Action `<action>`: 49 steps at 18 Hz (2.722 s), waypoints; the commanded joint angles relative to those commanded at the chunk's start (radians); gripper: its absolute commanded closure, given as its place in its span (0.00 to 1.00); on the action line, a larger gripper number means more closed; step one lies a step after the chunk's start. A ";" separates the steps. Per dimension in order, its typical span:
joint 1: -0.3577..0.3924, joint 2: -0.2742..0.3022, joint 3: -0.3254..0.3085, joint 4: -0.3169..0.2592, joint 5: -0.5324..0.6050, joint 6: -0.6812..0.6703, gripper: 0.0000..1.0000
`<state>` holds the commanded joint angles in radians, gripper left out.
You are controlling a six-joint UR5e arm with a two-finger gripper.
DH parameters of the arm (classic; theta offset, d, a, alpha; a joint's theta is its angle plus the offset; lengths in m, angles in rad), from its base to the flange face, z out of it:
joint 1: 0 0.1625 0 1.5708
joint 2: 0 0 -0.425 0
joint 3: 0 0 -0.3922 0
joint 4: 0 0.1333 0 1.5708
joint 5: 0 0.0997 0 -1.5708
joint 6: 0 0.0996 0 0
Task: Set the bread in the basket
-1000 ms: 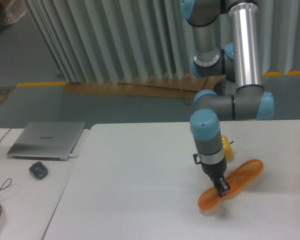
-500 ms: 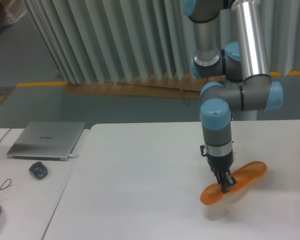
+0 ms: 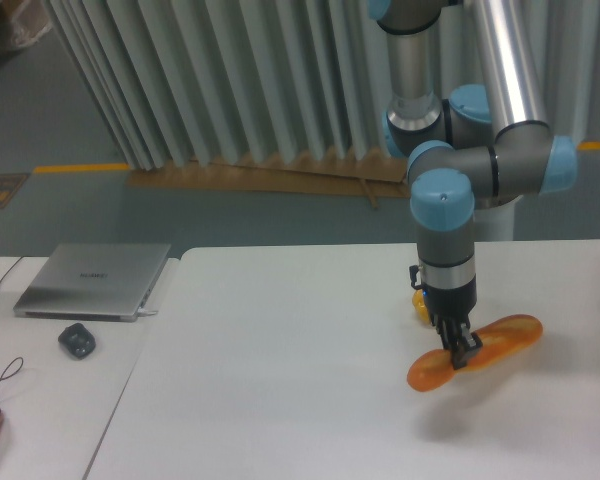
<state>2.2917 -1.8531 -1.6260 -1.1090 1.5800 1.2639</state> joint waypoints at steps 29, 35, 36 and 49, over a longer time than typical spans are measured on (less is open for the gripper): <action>0.302 0.123 0.106 -0.259 -0.011 0.750 0.71; 0.397 0.107 0.127 -0.252 -0.017 0.945 0.71; 0.410 0.103 0.130 -0.250 -0.018 0.968 0.71; 0.534 -0.032 0.172 -0.147 -0.018 1.169 0.71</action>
<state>2.8256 -1.8852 -1.4542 -1.2564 1.5616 2.4328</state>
